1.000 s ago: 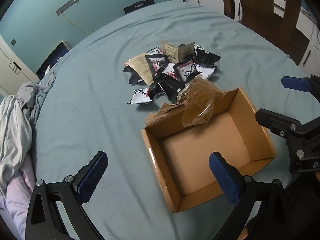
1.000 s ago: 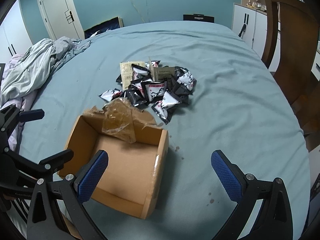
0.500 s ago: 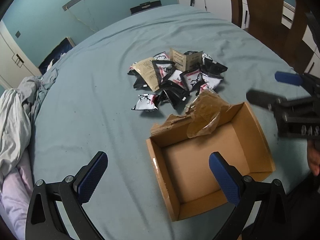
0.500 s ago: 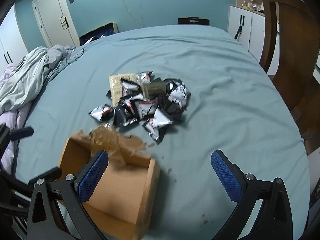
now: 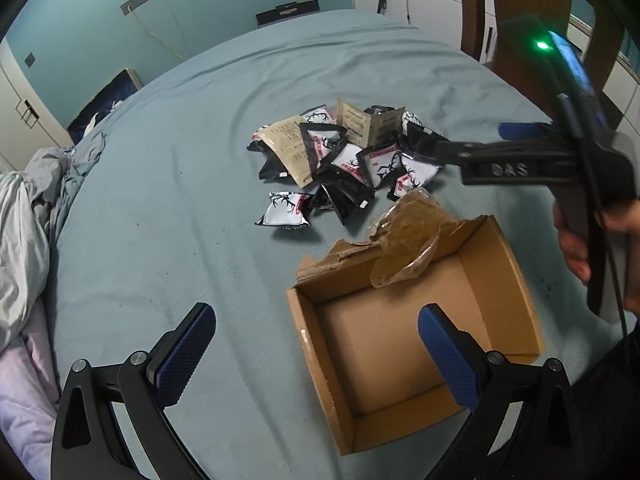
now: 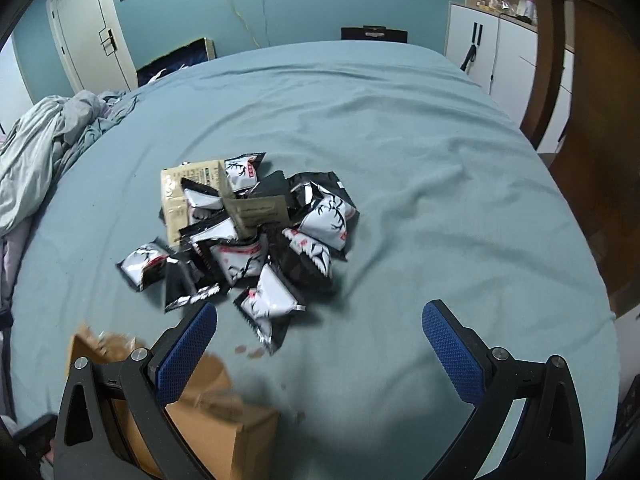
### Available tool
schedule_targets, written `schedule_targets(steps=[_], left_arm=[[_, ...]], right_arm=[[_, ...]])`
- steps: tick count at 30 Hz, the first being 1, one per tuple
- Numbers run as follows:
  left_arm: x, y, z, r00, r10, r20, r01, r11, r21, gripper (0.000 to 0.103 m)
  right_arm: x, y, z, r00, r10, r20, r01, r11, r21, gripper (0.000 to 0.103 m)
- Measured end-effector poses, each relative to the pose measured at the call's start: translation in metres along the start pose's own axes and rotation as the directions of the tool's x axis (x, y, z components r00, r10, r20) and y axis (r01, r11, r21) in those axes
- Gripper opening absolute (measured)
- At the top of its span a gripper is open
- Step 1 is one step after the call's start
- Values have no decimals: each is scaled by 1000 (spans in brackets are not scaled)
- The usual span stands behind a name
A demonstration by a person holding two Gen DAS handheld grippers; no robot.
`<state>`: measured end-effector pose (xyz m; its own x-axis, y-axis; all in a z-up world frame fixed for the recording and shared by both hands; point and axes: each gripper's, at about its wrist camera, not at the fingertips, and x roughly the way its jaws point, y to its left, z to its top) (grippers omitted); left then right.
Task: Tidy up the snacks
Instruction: 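Move the right tool toward the snack packet pile, then grasp a white-and-black snack packet with the right tool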
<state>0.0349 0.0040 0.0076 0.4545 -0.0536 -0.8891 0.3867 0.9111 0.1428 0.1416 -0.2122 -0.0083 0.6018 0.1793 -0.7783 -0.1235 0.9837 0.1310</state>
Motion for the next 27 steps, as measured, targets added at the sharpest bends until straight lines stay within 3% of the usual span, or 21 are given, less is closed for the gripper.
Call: schedule_targets(steps=[7,11,19,21,27], left_arm=[[9,12,3,999,-30,-21,29,999,-46,103],[12,18,4,998,-54,-17,53,996,-76,103],[14,26,7,996,-93,8,93,989,-117,103],[14,28,9,995,-95,20,96,988,-124,103],[15,45,22,995,-88,55,96,983,-159,103]], right_arm=[[35,-2,20,999,44,3,-44,999,29,103],[53,-5,28,999,44,-19,-43,998,44,96],[81,-4,38,995,68,-72,-63,995,75,61],[85,-3,38,993,74,-93,-66,994,84,38],[67,1,37,996,87,-31,-84,993,86,37]])
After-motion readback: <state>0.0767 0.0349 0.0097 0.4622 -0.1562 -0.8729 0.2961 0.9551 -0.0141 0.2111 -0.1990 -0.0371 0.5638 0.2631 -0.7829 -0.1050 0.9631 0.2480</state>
